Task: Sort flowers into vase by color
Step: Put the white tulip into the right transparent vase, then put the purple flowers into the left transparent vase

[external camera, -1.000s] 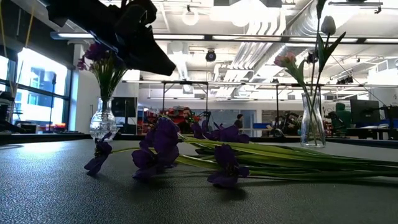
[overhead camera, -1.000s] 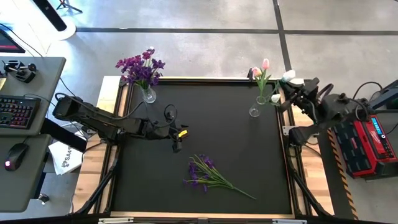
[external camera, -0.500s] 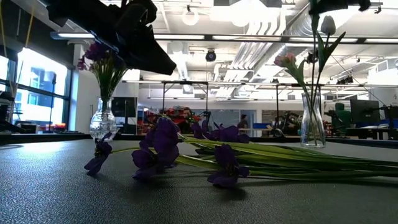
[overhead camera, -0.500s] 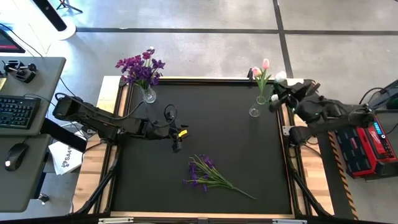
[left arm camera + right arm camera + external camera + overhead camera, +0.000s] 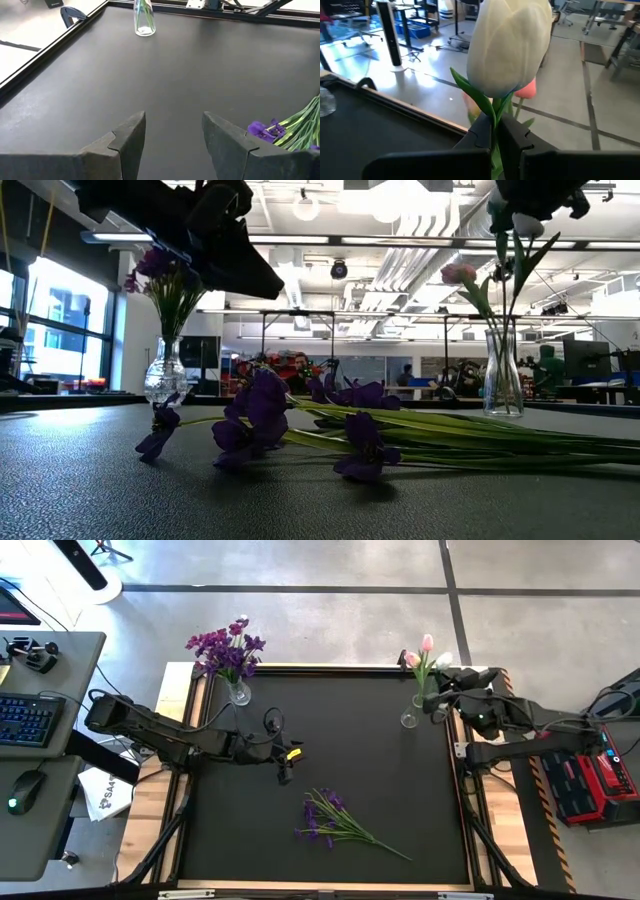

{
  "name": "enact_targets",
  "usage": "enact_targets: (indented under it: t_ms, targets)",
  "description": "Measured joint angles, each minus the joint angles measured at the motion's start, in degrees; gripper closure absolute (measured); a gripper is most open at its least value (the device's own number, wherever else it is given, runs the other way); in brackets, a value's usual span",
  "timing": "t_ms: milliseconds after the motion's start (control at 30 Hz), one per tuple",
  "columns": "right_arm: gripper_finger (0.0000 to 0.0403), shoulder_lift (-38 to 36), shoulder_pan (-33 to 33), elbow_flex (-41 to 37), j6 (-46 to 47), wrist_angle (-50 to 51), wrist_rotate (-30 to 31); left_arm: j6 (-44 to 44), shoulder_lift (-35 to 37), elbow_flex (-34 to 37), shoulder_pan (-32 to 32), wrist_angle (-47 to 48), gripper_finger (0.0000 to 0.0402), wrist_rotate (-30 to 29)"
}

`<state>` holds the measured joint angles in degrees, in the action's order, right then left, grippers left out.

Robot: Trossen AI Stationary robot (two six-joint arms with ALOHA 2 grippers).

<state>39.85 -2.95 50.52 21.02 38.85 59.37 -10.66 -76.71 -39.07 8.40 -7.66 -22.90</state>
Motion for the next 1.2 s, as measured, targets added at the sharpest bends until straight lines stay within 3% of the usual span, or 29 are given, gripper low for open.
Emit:
enact_targets:
  t_ms: [233,567,733,867,1000,1200]
  targets:
    - [0.0376,2.55,-2.43,0.0,0.78,0.17,-0.68,-0.27,0.0,0.0,0.52,0.02,0.0218,0.0]
    - [0.0221,0.11,-2.84,3.41,-5.62,-1.32,-4.26,-0.68,-0.01,0.0,2.59,0.01,0.0218,-0.01]
    - [0.0182,0.36,-2.72,8.46,-7.59,-0.66,-8.22,-1.26,-0.02,0.0,3.38,0.02,0.0218,-0.17]
    - [0.018,0.72,-2.17,10.99,-9.6,-0.52,-14.4,-1.74,0.02,0.0,4.08,0.02,0.0218,-0.27]
    - [0.0187,1.99,0.18,11.91,-14.24,-3.7,-25.27,-1.65,1.44,0.0,5.0,0.1,0.0218,-0.51]
    - [0.0202,8.86,8.74,11.93,-19.49,-11.07,-40.52,2.79,6.7,-0.02,8.37,0.11,0.0218,-3.41]
